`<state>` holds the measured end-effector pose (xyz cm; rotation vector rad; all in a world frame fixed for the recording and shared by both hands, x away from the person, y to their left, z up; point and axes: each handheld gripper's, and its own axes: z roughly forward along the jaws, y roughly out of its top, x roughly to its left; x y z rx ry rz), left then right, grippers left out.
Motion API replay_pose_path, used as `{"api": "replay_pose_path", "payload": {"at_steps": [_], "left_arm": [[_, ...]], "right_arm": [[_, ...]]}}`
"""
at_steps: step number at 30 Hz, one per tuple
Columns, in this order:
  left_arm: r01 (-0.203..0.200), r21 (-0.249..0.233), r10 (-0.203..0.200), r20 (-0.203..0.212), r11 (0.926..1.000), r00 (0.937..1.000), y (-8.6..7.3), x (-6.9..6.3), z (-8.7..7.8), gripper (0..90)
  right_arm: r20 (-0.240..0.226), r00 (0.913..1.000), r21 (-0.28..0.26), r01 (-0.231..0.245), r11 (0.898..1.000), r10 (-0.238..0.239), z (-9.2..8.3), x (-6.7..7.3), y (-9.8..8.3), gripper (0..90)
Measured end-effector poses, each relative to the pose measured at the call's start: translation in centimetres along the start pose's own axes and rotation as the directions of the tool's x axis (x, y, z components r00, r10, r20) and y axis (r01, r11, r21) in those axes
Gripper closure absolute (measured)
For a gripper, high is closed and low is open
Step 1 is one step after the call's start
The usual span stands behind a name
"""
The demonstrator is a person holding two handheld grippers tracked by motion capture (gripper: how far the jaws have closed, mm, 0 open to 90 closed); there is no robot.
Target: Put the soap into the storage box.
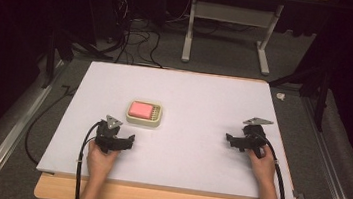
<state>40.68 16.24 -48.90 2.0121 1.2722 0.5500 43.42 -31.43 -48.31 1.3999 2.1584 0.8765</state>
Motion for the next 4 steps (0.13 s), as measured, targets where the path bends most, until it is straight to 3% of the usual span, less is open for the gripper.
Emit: {"api": "replay_pose_path", "payload": {"at_steps": [4], "left_arm": [[0.000, -0.001, 0.000, 0.000, 1.0000, 1.0000, 0.00, 0.00, 0.00, 17.1]], "right_arm": [[0.000, 1.0000, 0.000, 0.000, 1.000, 0.000, 0.00, 0.00, 0.00, 14.5]]}}
